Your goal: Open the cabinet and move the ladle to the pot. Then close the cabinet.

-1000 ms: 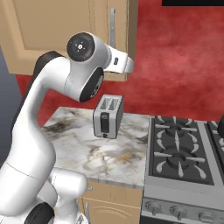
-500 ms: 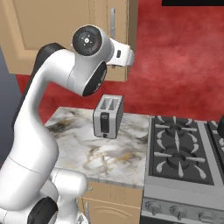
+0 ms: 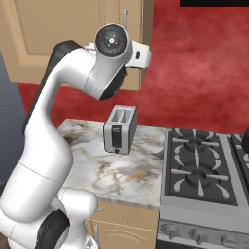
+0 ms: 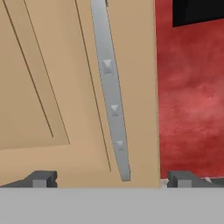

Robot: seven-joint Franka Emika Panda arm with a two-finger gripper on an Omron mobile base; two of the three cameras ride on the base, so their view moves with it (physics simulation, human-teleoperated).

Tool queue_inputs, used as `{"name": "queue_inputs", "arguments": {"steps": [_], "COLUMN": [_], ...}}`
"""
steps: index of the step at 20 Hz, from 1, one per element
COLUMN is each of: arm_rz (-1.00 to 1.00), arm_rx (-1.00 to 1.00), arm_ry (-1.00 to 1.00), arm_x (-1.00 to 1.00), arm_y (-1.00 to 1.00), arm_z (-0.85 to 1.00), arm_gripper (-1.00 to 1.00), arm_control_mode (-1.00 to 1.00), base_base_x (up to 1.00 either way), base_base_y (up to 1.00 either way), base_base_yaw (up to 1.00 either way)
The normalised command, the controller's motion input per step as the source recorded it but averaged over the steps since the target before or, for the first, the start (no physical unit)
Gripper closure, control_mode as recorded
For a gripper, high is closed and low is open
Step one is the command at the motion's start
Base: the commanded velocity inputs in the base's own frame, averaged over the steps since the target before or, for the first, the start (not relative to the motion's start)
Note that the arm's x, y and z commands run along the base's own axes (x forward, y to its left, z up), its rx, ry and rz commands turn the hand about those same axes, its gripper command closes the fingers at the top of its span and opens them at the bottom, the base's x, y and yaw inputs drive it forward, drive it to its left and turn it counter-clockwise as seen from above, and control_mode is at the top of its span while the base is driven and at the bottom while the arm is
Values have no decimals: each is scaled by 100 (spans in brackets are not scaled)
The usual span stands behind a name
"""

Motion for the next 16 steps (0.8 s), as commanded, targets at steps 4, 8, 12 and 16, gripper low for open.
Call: {"name": "queue_inputs", "arguments": {"steps": [4, 8, 12, 16], "arm_rz": [5, 3, 1, 1], "arm_rx": [0, 0, 0, 0], "arm_ry": [0, -2, -1, 0], "arm_x": [33, 37, 35, 38], "arm_y": [0, 0, 0, 0], "arm_z": [0, 0, 0, 0], "arm_gripper": [-100, -100, -100, -100], "arm_control_mode": [-100, -100, -100, -100], "base_base_x": [0, 0, 0, 0], "base_base_y": [0, 0, 0, 0], "base_base_yaw": [0, 0, 0, 0]}}
